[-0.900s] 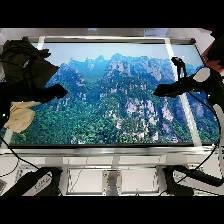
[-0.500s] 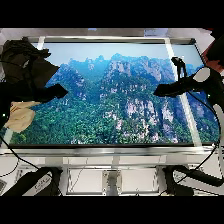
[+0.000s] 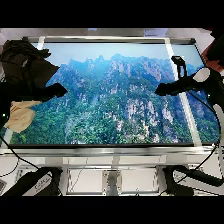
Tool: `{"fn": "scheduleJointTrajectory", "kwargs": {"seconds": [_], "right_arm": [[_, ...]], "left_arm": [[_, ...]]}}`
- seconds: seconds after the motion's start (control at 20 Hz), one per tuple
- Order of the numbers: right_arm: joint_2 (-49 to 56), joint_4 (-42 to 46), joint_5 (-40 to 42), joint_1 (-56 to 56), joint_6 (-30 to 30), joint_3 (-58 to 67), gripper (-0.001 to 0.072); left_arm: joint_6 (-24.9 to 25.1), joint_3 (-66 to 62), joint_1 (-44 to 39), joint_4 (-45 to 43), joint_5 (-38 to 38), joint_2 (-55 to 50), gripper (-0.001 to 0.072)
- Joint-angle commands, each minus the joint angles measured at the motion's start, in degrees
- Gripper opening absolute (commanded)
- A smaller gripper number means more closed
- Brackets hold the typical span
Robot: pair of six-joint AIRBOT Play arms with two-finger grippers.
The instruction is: Fold the shirts.
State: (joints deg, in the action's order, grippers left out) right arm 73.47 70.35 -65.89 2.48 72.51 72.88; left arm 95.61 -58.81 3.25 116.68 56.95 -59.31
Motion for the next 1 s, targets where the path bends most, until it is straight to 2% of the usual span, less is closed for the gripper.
{"fn": "scheduleJointTrajectory", "kwargs": {"seconds": [0.0, 0.1, 0.15, 0.2, 0.25, 0.35, 0.4, 0.45, 0.5, 0.55, 0.65, 0.75, 0.95], "right_arm": [[0.0, 2.6, 5.8, 0.0, -2.5, 0.0, 0.0447], [0.0, 1.8, 8.1, 0.0, -1.8, 0.0, 0.0447], [0.0, 1.0, 8.2, 0.0, -1.8, 0.0, 0.0447], [0.0, 1.0, 8.3, 0.0, -1.8, 0.0, 0.0447], [0.0, 0.8, 8.7, 0.0, -1.8, 0.0, 0.0447], [0.0, -0.1, 10.2, 0.0, -1.8, 0.0, 0.0447], [0.0, -0.6, 10.6, 0.0, -1.8, 0.0, 0.0447], [0.0, -1.9, 10.6, 0.0, -1.8, 0.0, 0.0447], [0.0, -3.6, 10.5, 0.0, -1.8, 0.0, 0.0447], [0.0, -5.4, 10.1, 0.0, -1.8, 0.0, 0.0447], [0.0, -8.7, 9.4, 0.0, -1.8, 0.0, 0.0447], [0.0, -10.9, 9.1, -0.1, -1.8, 0.0, 0.0448], [0.0, -15.8, 9.1, -0.1, -1.6, 0.0, 0.0448]], "left_arm": [[0.5, -0.1, 0.0, -3.3, -4.0, 0.0, 0.0646], [0.4, -0.1, 0.0, -15.5, -7.5, 0.0, 0.0646], [0.2, -0.1, 0.0, -25.9, -8.1, 0.0, 0.0643], [-1.9, 0.0, 0.0, -37.5, -7.7, 0.0, 0.0574], [-6.4, 0.0, 0.2, -51.3, -6.5, 0.0, 0.0466], [-17.9, 0.0, 3.1, -70.4, -5.9, -0.5, 0.0511], [-22.7, 0.0, 5.7, -73.7, -6.1, -1.1, 0.0511], [-24.1, 0.0, 9.3, -72.6, -6.9, -2.0, 0.0523], [-24.0, 0.0, 13.2, -69.9, -7.7, -3.3, 0.0614], [-24.0, 0.0, 16.8, -66.8, -8.3, -5.0, 0.067], [-22.7, -0.1, 24.0, -58.7, -9.8, -9.2, 0.0669], [-18.1, -0.1, 29.2, -48.7, -11.7, -13.8, 0.067], [-10.0, -0.2, 33.2, -31.0, -18.0, -21.9, 0.067]]}}
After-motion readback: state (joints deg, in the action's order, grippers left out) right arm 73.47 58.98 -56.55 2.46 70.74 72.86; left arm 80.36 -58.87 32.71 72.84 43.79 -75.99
